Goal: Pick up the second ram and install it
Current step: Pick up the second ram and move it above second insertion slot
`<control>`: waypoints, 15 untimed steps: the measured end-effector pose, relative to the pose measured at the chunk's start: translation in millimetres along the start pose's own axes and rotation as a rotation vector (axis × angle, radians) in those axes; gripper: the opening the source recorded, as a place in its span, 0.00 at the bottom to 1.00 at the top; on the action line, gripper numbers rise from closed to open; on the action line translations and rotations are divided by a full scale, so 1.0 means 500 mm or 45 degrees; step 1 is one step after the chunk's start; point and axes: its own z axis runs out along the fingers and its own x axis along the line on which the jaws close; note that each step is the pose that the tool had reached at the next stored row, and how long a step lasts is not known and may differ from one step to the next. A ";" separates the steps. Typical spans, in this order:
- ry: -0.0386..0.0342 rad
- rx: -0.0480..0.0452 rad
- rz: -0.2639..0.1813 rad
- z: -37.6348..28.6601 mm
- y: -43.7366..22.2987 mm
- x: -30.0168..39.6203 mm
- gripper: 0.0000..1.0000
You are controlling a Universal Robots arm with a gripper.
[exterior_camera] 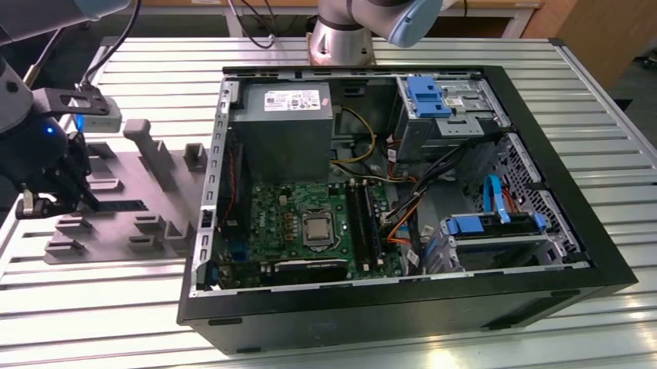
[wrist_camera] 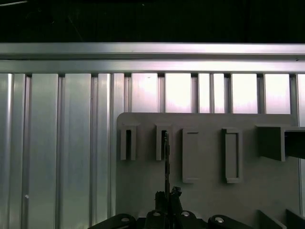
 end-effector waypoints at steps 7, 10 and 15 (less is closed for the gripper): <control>0.0000 0.000 0.000 -0.006 0.000 0.000 0.14; 0.0001 0.000 0.000 -0.016 0.000 0.000 0.14; 0.0000 0.000 0.000 -0.023 0.000 -0.001 0.14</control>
